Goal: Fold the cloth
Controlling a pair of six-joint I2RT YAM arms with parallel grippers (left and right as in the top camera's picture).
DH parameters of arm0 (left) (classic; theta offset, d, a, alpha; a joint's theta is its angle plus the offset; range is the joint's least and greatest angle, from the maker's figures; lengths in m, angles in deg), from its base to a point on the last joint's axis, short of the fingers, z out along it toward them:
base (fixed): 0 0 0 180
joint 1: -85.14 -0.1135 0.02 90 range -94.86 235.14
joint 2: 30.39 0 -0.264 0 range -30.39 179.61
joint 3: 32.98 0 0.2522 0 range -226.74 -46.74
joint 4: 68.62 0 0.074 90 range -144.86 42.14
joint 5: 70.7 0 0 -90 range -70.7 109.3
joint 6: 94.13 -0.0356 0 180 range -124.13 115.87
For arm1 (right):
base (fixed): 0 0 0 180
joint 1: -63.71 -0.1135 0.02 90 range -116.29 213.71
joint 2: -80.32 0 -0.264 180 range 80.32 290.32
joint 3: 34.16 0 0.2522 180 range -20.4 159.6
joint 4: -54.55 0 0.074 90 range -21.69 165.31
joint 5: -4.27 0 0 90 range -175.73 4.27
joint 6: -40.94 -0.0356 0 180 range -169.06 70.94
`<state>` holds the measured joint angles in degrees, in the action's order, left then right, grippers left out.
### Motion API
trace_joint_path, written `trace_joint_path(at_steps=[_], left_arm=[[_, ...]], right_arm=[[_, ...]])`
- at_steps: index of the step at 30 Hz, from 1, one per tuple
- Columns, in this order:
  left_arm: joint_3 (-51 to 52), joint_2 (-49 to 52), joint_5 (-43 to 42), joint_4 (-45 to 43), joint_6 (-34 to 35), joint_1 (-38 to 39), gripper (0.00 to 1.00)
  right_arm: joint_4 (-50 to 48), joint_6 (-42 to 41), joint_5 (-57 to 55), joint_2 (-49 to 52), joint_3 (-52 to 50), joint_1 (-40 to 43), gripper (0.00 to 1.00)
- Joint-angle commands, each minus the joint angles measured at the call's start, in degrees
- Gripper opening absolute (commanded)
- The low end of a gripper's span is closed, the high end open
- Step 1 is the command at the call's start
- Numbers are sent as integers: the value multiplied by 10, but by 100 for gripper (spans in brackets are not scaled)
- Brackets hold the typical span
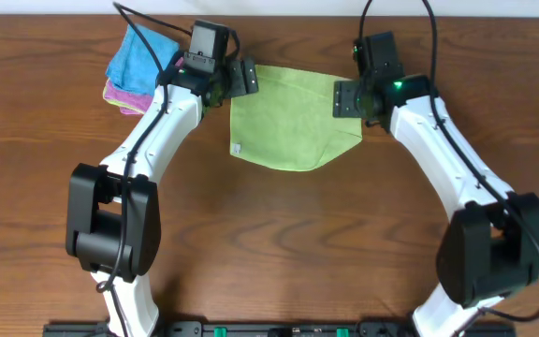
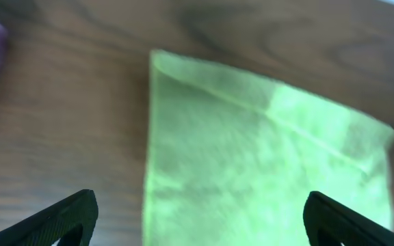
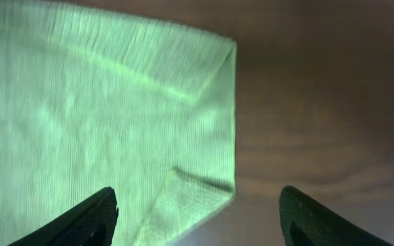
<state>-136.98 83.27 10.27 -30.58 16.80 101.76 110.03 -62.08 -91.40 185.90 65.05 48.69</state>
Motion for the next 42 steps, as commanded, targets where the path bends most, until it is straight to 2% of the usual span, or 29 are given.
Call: trace_joint_path(at_steps=[1, 5, 6, 9, 10, 11, 14, 23, 42], left_arm=[[-3, -17, -76, 22, -1, 6, 100], [-3, -16, -76, 47, -4, 20, 88], [-3, -16, -75, 54, -6, 25, 82], [-2, -13, -72, 62, -15, 33, 50], [0, -12, -71, 63, -15, 34, 34], [1, -11, -71, 63, -15, 34, 23], [1, 0, -71, 66, -15, 33, 8], [1, 42, -71, 87, -14, 33, 6], [1, 79, -71, 89, -7, 33, 6]], right_arm=[[16, 60, 56, 3, -1, 8, 75], [18, 102, 92, 16, -2, 24, 75], [16, 110, 101, 21, -2, 30, 75], [14, 136, 129, 40, -2, 52, 76], [13, 149, 143, 51, -2, 63, 76], [12, 158, 154, 58, -2, 71, 76], [7, 185, 191, 83, -2, 92, 76], [-8, 226, 281, 135, -2, 109, 75], [-4, 238, 306, 160, -2, 105, 71]])
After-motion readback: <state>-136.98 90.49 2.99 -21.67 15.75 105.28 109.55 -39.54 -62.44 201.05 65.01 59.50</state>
